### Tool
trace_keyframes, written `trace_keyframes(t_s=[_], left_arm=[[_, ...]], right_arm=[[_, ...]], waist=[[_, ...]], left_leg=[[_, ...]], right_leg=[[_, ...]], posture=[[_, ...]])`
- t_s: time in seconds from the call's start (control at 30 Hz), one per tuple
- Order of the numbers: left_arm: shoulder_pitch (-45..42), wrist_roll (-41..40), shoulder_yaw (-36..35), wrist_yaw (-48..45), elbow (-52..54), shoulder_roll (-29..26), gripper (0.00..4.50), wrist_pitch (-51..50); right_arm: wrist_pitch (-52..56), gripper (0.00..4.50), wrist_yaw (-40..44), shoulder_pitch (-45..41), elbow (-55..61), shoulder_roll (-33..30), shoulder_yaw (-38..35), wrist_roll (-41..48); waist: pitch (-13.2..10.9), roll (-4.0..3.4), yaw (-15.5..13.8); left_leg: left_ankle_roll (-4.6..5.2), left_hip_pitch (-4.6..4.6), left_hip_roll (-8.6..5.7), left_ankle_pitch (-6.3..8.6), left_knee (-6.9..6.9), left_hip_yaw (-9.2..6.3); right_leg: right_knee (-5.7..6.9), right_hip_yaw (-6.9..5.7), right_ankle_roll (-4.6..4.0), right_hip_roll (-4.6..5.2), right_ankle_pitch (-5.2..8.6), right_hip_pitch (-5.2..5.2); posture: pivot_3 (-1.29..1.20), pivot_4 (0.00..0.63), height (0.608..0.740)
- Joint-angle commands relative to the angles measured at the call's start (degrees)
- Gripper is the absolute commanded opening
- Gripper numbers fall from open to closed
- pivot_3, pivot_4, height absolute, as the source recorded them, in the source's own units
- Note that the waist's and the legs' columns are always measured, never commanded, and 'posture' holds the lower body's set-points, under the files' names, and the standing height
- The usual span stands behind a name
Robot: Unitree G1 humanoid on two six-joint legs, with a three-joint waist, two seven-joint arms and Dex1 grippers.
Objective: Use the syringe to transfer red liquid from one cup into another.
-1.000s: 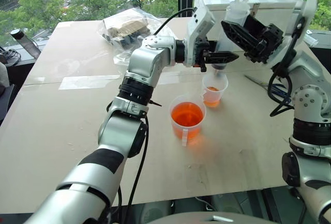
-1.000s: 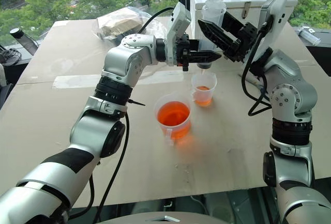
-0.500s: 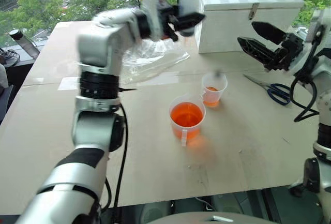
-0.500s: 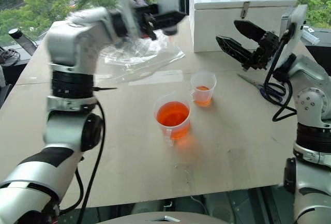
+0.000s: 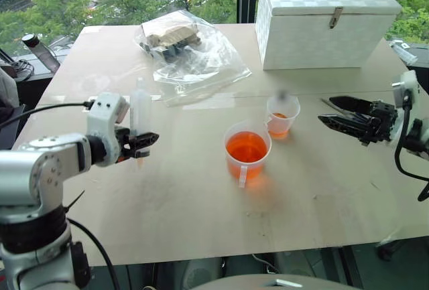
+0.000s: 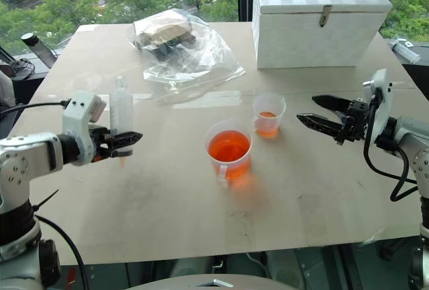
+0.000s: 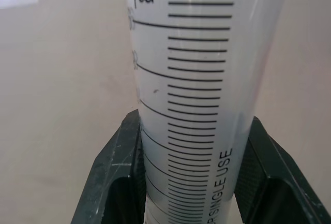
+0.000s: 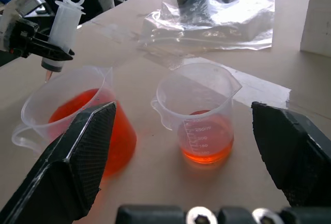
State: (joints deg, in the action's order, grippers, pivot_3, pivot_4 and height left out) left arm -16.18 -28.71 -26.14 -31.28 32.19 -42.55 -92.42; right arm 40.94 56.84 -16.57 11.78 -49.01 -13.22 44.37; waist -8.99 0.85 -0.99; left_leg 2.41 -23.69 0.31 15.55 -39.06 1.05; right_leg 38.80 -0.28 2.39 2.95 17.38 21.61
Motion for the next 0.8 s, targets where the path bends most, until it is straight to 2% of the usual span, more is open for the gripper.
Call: trace_keyframes(t_s=[0.03,0.1,0.2,0.37,0.47,0.57,0.7,0.8], left_arm=[[2.98,-0.21,-0.77,2.32,3.63,1.9,2.49,-0.08],[5.36,0.55,1.14,2.58,3.75,1.82,3.02,3.82],[7.67,0.83,1.25,4.06,4.03,5.08,4.45,8.25],[14.64,4.33,3.41,4.34,6.16,4.75,4.45,23.92],[18.87,1.85,-2.47,1.81,10.89,8.95,4.45,34.04],[26.0,-5.22,-6.13,-0.92,17.19,14.82,4.45,37.31],[40.27,-6.01,-0.5,-4.52,24.0,19.6,4.45,45.22],[53.68,3.43,7.97,-7.12,21.96,19.87,4.45,57.2]], right_arm=[[-9.94,4.5,4.24,6.28,2.78,-0.91,1.87,-7.12],[-16.36,4.5,4.78,9.94,1.78,0.48,1.43,-10.64],[-18.53,4.5,2.5,12.44,1.63,1.85,0.39,-12.7],[-20.5,4.5,0.45,17.71,3.17,4.18,-1.7,-13.29],[-20.36,4.5,0.02,22.78,4.65,6.55,-4.92,-10.43],[-22.43,4.5,-2.7,26.99,5.58,9.56,-7.16,-11.33],[-27.79,4.5,-2.3,32.98,6.34,11.92,-6.64,-14.55],[-29.09,4.5,-3.16,34.99,6.99,13.85,-6.61,-14.19]], waist=[[0.06,0.09,-0.05],[0.07,0.12,-0.02],[0.1,0.08,0.31],[0.17,0.13,0.47],[0.19,0.11,0.12],[0.24,0.06,0.21],[0.41,-0.02,0.34],[0.5,-0.17,0.43]], left_leg=[[0.0,-0.02,0.0,0.0,0.0,-0.03],[-0.01,-0.03,0.0,0.0,0.0,-0.04],[-0.01,-0.03,0.0,0.0,0.01,0.05],[-0.02,0.06,0.01,0.0,0.08,0.06],[-0.02,0.04,0.01,0.01,0.09,0.05],[0.03,-0.01,0.01,0.05,0.13,0.06],[0.11,0.01,0.0,0.1,0.18,0.1],[0.15,0.15,0.0,0.12,0.3,0.12]], right_leg=[[0.0,-0.02,0.0,0.0,0.0,0.0],[0.0,-0.02,-0.01,0.0,0.0,0.0],[0.0,0.07,0.0,0.01,0.0,0.02],[0.0,0.12,-0.03,0.0,0.01,0.03],[-0.03,0.1,-0.03,0.06,0.01,0.03],[-0.25,0.09,-0.03,0.1,0.01,0.0],[-0.35,0.1,-0.02,0.13,0.01,-0.06],[-0.36,0.1,-0.05,0.12,0.02,-0.16]], posture=[[0.0,0.15,0.74],[0.0,0.15,0.74],[0.0,0.15,0.74],[0.0,0.15,0.74],[0.0,0.15,0.74],[0.0,0.15,0.74],[0.0,0.15,0.74],[0.0,0.15,0.74]])
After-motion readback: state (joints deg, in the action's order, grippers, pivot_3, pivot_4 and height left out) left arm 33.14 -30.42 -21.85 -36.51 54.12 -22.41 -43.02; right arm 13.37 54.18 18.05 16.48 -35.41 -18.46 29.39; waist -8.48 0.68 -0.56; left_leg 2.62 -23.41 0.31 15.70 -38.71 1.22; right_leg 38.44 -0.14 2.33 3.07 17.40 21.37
